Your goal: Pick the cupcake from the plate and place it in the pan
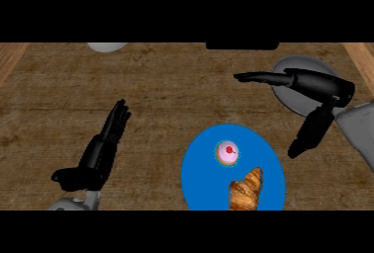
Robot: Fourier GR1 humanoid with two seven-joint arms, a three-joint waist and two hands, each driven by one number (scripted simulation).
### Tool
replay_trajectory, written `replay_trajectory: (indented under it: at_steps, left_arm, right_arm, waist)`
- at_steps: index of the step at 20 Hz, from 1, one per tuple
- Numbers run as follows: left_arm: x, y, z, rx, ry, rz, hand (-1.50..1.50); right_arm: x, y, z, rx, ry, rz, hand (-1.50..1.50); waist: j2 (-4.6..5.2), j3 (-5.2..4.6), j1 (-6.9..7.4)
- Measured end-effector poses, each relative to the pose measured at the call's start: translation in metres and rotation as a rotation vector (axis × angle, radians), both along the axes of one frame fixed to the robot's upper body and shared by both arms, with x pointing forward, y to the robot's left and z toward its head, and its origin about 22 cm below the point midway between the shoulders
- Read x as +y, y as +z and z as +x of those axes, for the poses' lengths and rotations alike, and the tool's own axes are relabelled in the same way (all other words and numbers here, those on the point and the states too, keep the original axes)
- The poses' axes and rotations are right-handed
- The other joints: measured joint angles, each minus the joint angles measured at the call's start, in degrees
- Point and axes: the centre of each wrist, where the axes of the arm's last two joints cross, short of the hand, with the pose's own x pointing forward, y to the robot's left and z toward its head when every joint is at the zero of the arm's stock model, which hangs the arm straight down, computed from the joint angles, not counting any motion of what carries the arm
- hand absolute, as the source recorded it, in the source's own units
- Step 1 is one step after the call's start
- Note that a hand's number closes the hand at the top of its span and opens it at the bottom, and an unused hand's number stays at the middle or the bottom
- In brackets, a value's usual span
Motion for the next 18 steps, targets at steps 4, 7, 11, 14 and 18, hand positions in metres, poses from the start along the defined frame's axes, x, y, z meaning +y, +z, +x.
replay_trajectory:
  at_steps: [4,7,11,14,18]
  left_arm:
    - [-0.004,0.003,0.003,-0.001,-0.008,0.0,0.0]
    - [0.002,0.001,0.002,-0.005,0.001,0.006,0.0]
    - [-0.003,0.002,0.0,-0.004,0.004,0.004,0.0]
    - [0.002,-0.001,0.0,-0.006,0.006,0.004,0.0]
    - [0.005,-0.004,0.002,-0.003,0.01,0.001,0.0]
  right_arm:
    - [0.032,-0.002,-0.002,-0.052,0.062,-0.195,-1.5]
    - [0.049,-0.01,-0.008,-0.082,0.119,-0.314,-1.5]
    - [0.073,-0.035,-0.019,-0.135,0.145,-0.436,-1.5]
    - [0.08,-0.048,-0.028,-0.145,0.157,-0.495,-1.5]
    - [0.086,-0.058,-0.03,-0.141,0.152,-0.518,-1.5]
  waist:
    - [0.04,0.0,0.22]
    - [0.01,0.0,0.13]
    - [-0.01,0.02,-0.05]
    - [-0.04,0.02,-0.29]
    - [-0.04,0.02,-0.44]
